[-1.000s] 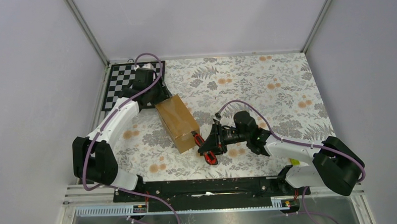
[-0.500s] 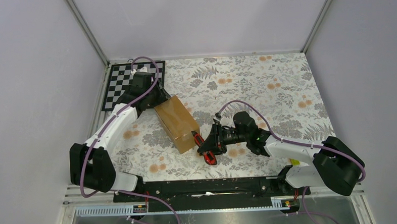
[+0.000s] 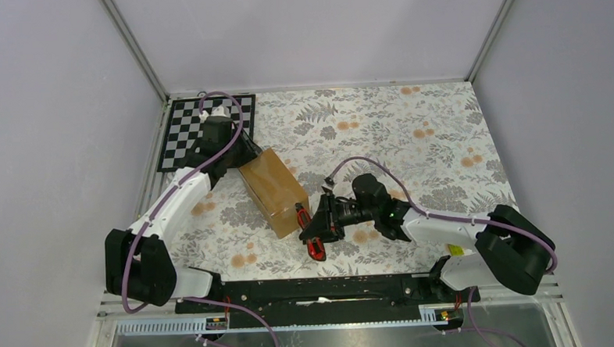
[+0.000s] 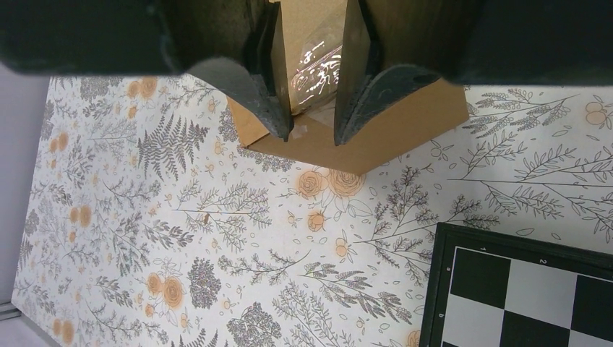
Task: Unpack the express box
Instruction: Cut the express box at the center of the board.
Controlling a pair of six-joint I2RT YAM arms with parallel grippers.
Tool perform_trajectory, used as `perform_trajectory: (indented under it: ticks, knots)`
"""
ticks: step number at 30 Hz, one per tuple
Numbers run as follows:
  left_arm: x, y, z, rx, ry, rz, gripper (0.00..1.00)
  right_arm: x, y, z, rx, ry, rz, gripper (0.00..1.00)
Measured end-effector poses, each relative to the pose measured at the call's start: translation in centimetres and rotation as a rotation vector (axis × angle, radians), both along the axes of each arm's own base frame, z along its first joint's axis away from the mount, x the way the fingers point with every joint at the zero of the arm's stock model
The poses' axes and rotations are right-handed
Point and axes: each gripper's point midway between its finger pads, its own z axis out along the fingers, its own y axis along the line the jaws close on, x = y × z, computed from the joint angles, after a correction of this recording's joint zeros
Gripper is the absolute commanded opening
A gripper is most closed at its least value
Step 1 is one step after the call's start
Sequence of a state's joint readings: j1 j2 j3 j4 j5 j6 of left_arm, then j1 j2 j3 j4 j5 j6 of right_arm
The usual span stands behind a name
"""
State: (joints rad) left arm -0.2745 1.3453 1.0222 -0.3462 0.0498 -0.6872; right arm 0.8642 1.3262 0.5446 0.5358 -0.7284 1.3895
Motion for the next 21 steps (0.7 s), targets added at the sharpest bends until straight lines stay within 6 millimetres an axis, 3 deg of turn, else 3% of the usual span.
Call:
perform_trajectory:
  ticks: [15,21]
  knots:
    - [-0.4,0.0,0.2,-0.018,-0.019,0.008,0.29,-0.4,1.6,-0.2,0.045,0.035,0.089,0.0]
    - [-1.1,-0.4,0.5,-0.014,-0.009,-0.009,0.48,0.0,2.0,-0.1,0.063,0.057,0.08,0.0]
